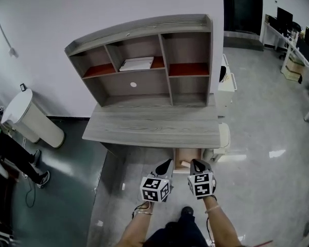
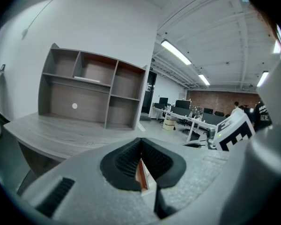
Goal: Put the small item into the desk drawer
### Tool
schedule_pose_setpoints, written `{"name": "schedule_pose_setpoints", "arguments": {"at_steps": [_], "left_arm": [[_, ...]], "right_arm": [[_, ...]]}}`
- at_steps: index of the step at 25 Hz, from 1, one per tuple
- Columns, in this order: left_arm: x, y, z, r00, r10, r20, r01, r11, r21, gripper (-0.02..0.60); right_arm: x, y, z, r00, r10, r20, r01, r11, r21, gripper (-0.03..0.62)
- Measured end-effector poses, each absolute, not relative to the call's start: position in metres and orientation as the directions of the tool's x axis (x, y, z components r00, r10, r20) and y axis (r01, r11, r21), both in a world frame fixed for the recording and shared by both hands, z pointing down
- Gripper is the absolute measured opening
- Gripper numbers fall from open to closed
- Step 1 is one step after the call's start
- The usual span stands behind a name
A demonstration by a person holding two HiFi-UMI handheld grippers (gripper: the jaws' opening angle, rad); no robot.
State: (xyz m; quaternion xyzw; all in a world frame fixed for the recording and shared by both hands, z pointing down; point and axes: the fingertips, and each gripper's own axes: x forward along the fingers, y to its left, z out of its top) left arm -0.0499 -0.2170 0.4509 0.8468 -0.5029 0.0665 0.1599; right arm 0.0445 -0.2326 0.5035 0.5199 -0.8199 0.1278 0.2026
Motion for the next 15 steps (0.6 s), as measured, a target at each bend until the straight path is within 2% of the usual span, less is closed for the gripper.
{"name": "schedule_pose_setpoints", "arguments": {"at_steps": [15], "left_arm": [[-0.07,-0.164,0.397,0.5,-0.84,0.208,-0.864,-0.471,0.176,0.012]], "right_arm": [[0.037,-0.179,0.434,-0.318,-0.88,0.354,-0.927,0.367,0.08,0.002]]}}
